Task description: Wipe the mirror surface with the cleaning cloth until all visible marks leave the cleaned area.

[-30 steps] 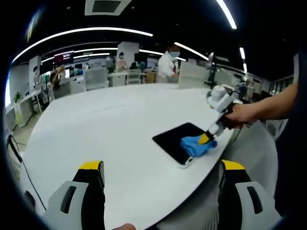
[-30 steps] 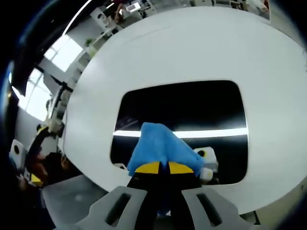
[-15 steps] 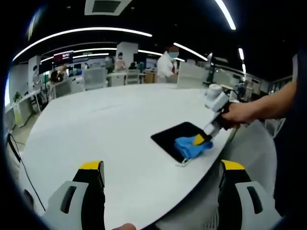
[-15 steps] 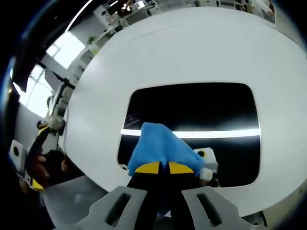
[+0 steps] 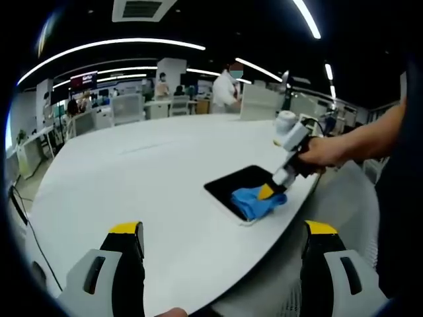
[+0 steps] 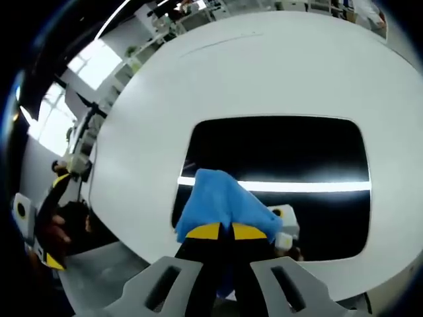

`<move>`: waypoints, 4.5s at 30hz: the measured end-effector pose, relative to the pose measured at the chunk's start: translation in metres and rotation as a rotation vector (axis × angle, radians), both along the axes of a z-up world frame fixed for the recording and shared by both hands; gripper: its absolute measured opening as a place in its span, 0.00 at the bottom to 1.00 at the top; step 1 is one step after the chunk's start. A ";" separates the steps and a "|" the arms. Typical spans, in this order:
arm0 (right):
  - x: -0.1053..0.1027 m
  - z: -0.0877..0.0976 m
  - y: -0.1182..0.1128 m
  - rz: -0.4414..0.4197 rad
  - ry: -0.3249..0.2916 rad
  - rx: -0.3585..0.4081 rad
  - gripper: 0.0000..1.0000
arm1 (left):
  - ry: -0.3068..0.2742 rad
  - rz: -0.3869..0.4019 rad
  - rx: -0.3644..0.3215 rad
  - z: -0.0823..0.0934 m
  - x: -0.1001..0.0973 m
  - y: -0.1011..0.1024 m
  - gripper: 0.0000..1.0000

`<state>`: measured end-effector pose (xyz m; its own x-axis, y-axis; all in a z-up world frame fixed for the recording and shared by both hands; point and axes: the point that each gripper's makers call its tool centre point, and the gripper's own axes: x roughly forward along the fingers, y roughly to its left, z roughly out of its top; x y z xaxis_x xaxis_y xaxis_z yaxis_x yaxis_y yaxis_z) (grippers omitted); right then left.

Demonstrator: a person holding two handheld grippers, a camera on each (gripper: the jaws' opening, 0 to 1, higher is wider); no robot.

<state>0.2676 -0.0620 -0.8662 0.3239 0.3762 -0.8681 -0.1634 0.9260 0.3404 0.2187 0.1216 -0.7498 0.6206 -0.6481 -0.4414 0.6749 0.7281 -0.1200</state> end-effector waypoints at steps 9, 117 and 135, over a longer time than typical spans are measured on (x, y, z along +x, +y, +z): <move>0.001 0.000 0.011 0.013 0.011 0.007 0.00 | -0.006 0.029 -0.007 0.001 0.006 0.007 1.00; 0.105 -0.002 0.046 0.160 -0.054 -0.105 0.00 | 0.075 0.119 0.009 -0.015 0.018 0.029 1.00; 0.117 -0.002 0.047 0.170 -0.018 -0.104 0.00 | 0.083 0.216 0.005 -0.012 0.023 0.049 0.99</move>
<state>0.3849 -0.0150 -0.8681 0.2796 0.3352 -0.8997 -0.3255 0.9147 0.2396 0.2419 0.1710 -0.7622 0.7060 -0.5016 -0.4999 0.4910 0.8554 -0.1647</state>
